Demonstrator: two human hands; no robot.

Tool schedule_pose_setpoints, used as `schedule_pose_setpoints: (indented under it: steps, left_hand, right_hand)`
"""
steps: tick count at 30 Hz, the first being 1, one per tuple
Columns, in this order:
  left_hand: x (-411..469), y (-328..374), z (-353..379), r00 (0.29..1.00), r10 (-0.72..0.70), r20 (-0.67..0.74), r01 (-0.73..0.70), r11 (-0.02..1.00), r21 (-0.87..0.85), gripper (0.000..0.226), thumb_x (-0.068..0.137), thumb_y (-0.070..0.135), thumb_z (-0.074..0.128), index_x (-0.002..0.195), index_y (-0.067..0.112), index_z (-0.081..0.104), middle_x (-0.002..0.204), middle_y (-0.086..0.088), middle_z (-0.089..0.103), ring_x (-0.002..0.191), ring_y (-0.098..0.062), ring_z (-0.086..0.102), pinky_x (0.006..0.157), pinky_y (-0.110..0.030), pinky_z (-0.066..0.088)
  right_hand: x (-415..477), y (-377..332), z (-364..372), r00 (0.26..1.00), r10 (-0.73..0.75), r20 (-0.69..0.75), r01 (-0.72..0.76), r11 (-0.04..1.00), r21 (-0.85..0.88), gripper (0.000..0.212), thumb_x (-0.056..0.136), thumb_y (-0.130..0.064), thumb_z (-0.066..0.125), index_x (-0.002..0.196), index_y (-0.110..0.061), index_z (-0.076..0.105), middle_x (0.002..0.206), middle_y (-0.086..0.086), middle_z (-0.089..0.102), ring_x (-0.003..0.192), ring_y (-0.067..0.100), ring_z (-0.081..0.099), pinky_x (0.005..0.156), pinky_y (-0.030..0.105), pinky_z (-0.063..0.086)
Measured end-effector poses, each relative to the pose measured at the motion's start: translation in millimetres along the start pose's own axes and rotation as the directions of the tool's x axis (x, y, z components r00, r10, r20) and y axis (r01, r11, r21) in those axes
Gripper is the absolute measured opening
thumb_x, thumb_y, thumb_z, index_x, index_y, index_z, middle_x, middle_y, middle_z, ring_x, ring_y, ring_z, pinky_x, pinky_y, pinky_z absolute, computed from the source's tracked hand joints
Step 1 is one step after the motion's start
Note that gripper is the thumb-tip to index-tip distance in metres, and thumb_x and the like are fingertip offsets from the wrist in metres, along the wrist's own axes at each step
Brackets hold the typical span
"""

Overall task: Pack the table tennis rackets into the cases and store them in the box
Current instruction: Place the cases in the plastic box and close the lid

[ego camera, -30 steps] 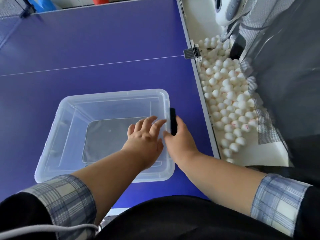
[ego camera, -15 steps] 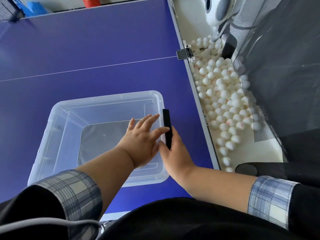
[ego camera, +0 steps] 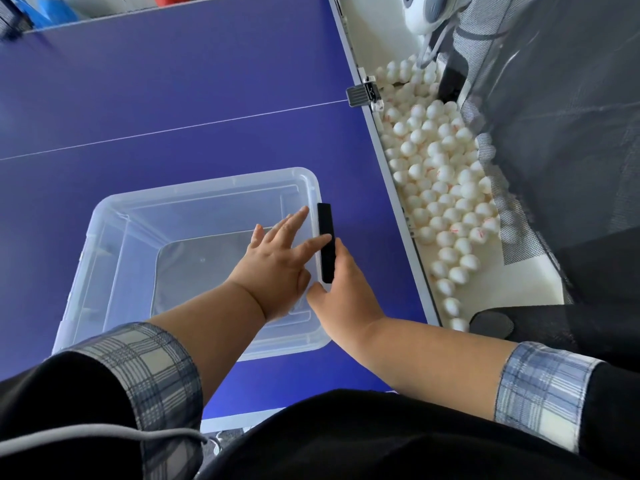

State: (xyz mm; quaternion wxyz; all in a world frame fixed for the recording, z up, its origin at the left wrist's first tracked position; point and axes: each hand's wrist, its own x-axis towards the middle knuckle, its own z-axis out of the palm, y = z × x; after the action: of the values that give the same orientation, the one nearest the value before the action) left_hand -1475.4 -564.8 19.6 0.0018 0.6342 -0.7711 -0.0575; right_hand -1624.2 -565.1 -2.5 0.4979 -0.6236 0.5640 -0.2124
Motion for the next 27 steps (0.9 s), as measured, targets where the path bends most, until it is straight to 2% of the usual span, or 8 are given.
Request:
schedule_pose_setpoints:
  steps: [4,9,12,16,18,21,24,27]
  left_hand:
    - [0,-1,1,1.000,-0.009,-0.015,0.008,0.999,-0.040,0.059,0.087,0.022,0.049,0.144,0.033,0.039,0.160,-0.015,0.021,0.145,-0.037,0.029,0.114,-0.065,0.025]
    - [0,-1,3,0.999,-0.025,-0.037,0.022,0.996,-0.081,0.054,0.088,0.017,0.057,0.141,0.026,0.049,0.161,-0.015,0.021,0.146,-0.037,0.027,0.116,-0.063,0.022]
    - [-2,-3,1,0.999,-0.024,-0.027,0.022,0.996,-0.083,0.055,0.091,0.020,0.054,0.145,0.029,0.045,0.163,-0.013,0.014,0.149,-0.035,0.021,0.118,-0.061,0.018]
    - [-4,-1,-5,0.999,-0.030,-0.027,0.028,0.995,-0.099,0.055,0.095,0.020,0.048,0.148,0.032,0.040,0.164,-0.010,0.011,0.151,-0.031,0.015,0.120,-0.057,0.015]
    - [-4,-4,-6,0.999,-0.021,-0.037,0.015,0.990,-0.140,0.056,0.095,0.018,0.047,0.149,0.031,0.038,0.163,-0.011,0.014,0.150,-0.031,0.016,0.120,-0.055,0.018]
    - [-10,-24,-9,0.998,-0.036,-0.042,0.026,0.976,-0.216,0.064,0.095,0.013,0.049,0.154,0.027,0.028,0.163,-0.009,0.019,0.149,-0.029,0.023,0.120,-0.045,0.025]
    - [-39,-59,-15,0.989,-0.149,0.017,0.149,0.962,-0.229,0.067,0.098,0.020,0.049,0.157,0.029,0.019,0.164,0.000,0.018,0.150,-0.022,0.020,0.121,-0.037,0.020]
    - [-83,-105,-18,0.974,-0.228,-0.002,0.220,0.942,-0.255,0.056,0.099,0.028,0.048,0.153,0.029,0.032,0.163,0.002,0.023,0.149,-0.022,0.023,0.120,-0.037,0.021]
  right_hand:
    - [0,1,1,1.000,0.008,-0.009,-0.008,1.000,-0.009,0.075,0.094,-0.026,0.066,0.158,-0.024,0.027,0.156,-0.001,0.045,0.142,0.017,0.045,0.112,0.040,0.045]
    - [0,0,-2,1.000,-0.018,0.005,0.018,1.000,0.003,0.062,0.095,-0.024,0.065,0.151,-0.028,0.038,0.136,-0.005,0.058,0.126,0.011,0.057,0.105,0.037,0.051]
    - [-2,-2,-5,0.998,-0.030,0.056,0.032,0.999,-0.044,0.077,0.095,-0.041,0.064,0.159,-0.027,0.023,0.158,-0.004,0.041,0.145,0.012,0.039,0.118,0.038,0.038]
    - [-11,-9,-9,0.992,-0.033,0.121,0.061,0.970,-0.237,0.090,0.098,-0.042,0.058,0.163,-0.017,0.000,0.170,-0.001,0.008,0.156,0.013,0.009,0.124,0.029,0.015]
    - [-15,-18,-6,0.991,-0.091,0.101,0.124,0.906,-0.404,0.087,0.101,-0.044,0.050,0.162,-0.015,-0.006,0.171,0.001,-0.006,0.157,0.013,-0.004,0.127,0.035,0.005]
    - [-11,-39,8,0.985,-0.145,0.097,0.173,0.744,-0.646,0.080,0.104,-0.049,0.037,0.162,-0.015,-0.005,0.170,0.004,-0.015,0.156,0.020,-0.015,0.126,0.047,-0.005]
    - [-6,-64,33,0.967,-0.210,0.142,0.245,0.641,-0.727,0.073,0.102,-0.057,0.031,0.162,-0.022,0.008,0.171,0.002,-0.011,0.156,0.021,-0.017,0.123,0.055,-0.008]
    - [-2,-87,73,0.965,-0.177,0.191,0.260,0.599,-0.757,0.072,0.101,-0.062,0.030,0.161,-0.026,0.014,0.171,0.001,-0.007,0.157,0.022,-0.015,0.122,0.056,-0.009]
